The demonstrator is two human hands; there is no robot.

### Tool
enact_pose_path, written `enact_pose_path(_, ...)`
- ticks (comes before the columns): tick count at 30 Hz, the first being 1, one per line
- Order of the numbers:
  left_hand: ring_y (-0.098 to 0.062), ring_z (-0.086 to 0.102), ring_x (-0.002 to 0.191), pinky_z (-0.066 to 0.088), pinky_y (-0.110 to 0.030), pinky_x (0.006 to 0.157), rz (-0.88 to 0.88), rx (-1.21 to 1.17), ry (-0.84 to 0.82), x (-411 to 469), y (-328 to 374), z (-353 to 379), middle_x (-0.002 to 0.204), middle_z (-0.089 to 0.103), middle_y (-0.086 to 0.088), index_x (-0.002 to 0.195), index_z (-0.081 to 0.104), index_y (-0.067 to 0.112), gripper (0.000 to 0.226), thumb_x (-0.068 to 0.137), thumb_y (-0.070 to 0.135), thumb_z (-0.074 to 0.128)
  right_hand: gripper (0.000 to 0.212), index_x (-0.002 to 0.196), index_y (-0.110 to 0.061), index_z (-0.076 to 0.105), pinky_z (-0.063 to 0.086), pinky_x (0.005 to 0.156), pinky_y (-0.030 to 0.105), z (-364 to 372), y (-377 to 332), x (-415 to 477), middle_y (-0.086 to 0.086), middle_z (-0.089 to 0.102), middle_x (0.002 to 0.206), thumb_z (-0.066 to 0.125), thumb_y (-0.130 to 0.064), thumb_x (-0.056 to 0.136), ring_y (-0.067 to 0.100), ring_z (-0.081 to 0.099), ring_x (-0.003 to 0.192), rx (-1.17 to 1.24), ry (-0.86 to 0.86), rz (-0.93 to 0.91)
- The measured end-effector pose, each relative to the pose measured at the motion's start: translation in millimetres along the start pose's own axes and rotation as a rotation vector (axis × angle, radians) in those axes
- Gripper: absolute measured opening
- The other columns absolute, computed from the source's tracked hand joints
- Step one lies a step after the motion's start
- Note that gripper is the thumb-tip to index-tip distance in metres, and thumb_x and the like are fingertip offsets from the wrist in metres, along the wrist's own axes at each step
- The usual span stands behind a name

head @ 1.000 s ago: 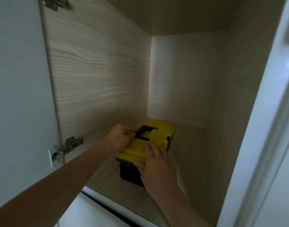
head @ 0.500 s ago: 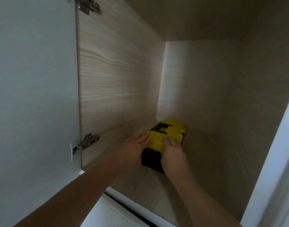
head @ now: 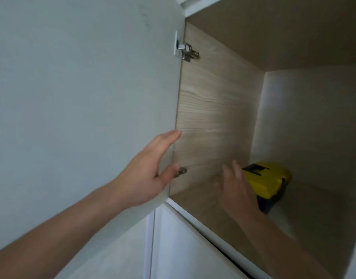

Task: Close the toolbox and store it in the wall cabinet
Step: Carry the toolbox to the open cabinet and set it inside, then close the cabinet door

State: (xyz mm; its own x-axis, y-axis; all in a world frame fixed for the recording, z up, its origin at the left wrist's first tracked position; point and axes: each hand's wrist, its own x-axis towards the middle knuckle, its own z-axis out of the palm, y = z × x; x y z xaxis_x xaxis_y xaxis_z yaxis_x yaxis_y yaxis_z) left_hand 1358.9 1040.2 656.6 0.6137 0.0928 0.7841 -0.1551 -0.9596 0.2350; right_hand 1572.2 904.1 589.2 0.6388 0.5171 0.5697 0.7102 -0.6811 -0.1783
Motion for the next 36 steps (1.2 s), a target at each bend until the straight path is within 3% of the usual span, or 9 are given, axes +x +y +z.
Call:
enact_pose_path(4,-0.010,0.043,0.133,0.032,-0.016,0.106,0.066,0.282,0.262,-33,23,-105,0.141,0.049,-0.002,0.139,0.046,0.012,0.052,0.089,0.023,0.054,0.052,0.141,-0.021,0.034,0.045,0.094,0.040,-35,-78,-14,0.008,0.021,0.156,0.048,-0.031,0.092,0.028,0.037,0.131,0.174,0.088,-0.293)
enact_pose_path(10,-0.037,0.048,0.120,0.035,-0.030,0.103,0.002,0.672,0.863,-94,35,-209,0.126,0.056,-0.025,0.119,0.057,-0.002,0.038,0.082,0.004,0.053,0.054,0.141,-0.017,0.037,0.045,0.098,0.041,-96,-176,-35,0.010,0.026,0.154,0.051,-0.025,0.089,0.031,0.038,0.132,0.303,0.165,-0.584)
enact_pose_path(14,-0.029,0.044,0.127,0.033,-0.030,0.105,-0.328,0.478,1.046,-124,29,-232,0.135,0.048,-0.014,0.136,0.041,0.006,0.055,0.083,0.011,0.056,0.053,0.139,-0.016,0.040,0.048,0.091,0.042,-126,-219,-57,0.009,0.029,0.153,0.052,-0.024,0.088,0.030,0.041,0.128,0.334,0.205,-0.720)
enact_pose_path(18,0.006,0.058,0.111,0.042,-0.005,0.083,-0.633,-0.186,0.723,-130,35,-204,0.126,0.060,0.009,0.145,0.036,0.024,0.056,0.093,0.017,0.056,0.052,0.140,-0.017,0.040,0.048,0.091,0.041,-150,-240,-77,0.009,0.031,0.152,0.051,-0.024,0.089,0.030,0.041,0.128,0.342,0.247,-0.813)
enact_pose_path(22,-0.014,0.063,0.114,0.049,-0.043,0.100,-0.610,-0.193,0.648,-136,47,-171,0.125,0.065,0.004,0.133,0.050,0.022,0.051,0.088,0.000,0.052,0.050,0.139,-0.016,0.043,0.047,0.094,0.042,-178,-240,-92,0.010,0.036,0.150,0.052,-0.024,0.090,0.030,0.042,0.129,0.374,0.318,-0.899)
enact_pose_path(24,-0.014,0.063,0.113,0.049,-0.048,0.100,-0.568,-0.197,0.674,-140,59,-163,0.124,0.066,0.003,0.132,0.051,0.022,0.052,0.087,-0.003,0.049,0.049,0.137,-0.015,0.047,0.046,0.096,0.042,-196,-233,-98,0.012,0.041,0.147,0.054,-0.022,0.089,0.032,0.044,0.129,0.386,0.379,-0.934)
enact_pose_path(28,-0.013,0.066,0.108,0.056,-0.042,0.089,-0.414,-0.224,0.609,-146,95,-134,0.125,0.066,0.014,0.132,0.052,0.035,0.053,0.084,0.013,0.057,0.046,0.132,-0.009,0.054,0.038,0.106,0.046,-237,-210,-108,0.018,0.049,0.141,0.055,-0.017,0.087,0.036,0.045,0.129,0.344,0.568,-1.049)
enact_pose_path(31,-0.009,0.066,0.104,0.054,-0.019,0.077,-0.274,-0.205,0.520,-140,126,-106,0.125,0.063,0.024,0.132,0.049,0.049,0.057,0.083,0.025,0.064,0.044,0.131,-0.009,0.056,0.031,0.111,0.048,-263,-183,-114,0.017,0.050,0.141,0.053,-0.017,0.088,0.034,0.044,0.132,0.241,0.719,-1.170)
enact_pose_path(36,-0.012,0.053,0.121,0.050,-0.020,0.090,-0.140,-0.161,0.428,-112,171,-37,0.126,0.054,0.015,0.141,0.042,0.034,0.061,0.084,0.030,0.066,0.042,0.129,-0.011,0.058,0.022,0.116,0.046,-287,-124,-115,0.014,0.053,0.140,0.048,-0.023,0.091,0.032,0.042,0.134,-0.064,0.694,-1.251)
